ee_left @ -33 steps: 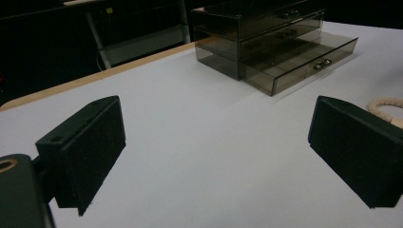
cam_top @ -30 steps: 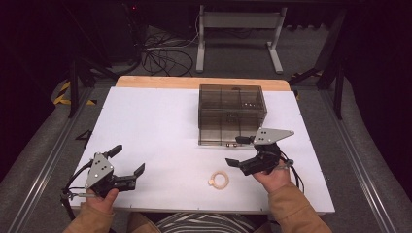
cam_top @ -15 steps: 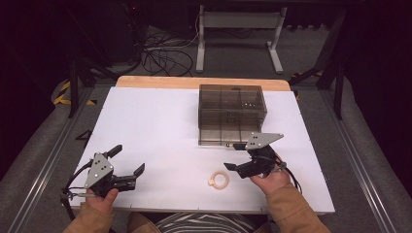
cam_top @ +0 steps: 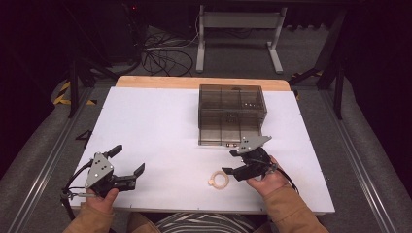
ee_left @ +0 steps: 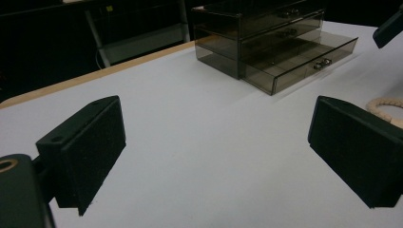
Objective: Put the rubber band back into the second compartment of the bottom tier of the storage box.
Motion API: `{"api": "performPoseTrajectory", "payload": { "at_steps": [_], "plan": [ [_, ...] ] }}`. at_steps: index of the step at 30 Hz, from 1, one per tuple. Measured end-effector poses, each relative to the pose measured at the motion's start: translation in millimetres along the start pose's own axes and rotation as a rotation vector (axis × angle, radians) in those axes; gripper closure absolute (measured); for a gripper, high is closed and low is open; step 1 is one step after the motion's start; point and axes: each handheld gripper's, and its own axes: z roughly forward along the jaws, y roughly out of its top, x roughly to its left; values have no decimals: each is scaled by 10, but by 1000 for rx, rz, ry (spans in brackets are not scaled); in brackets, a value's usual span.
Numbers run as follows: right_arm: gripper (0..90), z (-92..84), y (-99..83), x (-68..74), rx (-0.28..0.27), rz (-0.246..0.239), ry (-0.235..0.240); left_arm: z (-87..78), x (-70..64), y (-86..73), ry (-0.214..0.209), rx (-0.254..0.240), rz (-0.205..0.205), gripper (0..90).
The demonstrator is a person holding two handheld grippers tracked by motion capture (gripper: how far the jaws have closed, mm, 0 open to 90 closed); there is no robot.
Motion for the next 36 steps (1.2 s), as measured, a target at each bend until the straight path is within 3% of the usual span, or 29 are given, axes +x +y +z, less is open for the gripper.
{"api": "performPoseTrajectory", "payload": {
  "at_steps": [8,14,28,36],
  "plan": [
    [413,154,-19,28,110,-3,2,2,-1,0,-1,2,-1,58],
    [461,217,-25,44,145,3,5,4,-2,-2,-3,4,-3,58],
    [604,373,-20,113,226,-38,-2,11,-4,-4,-6,7,-2,59],
    [760,441,-9,149,259,-58,-29,11,-9,-3,-5,10,0,58]
  ]
}}
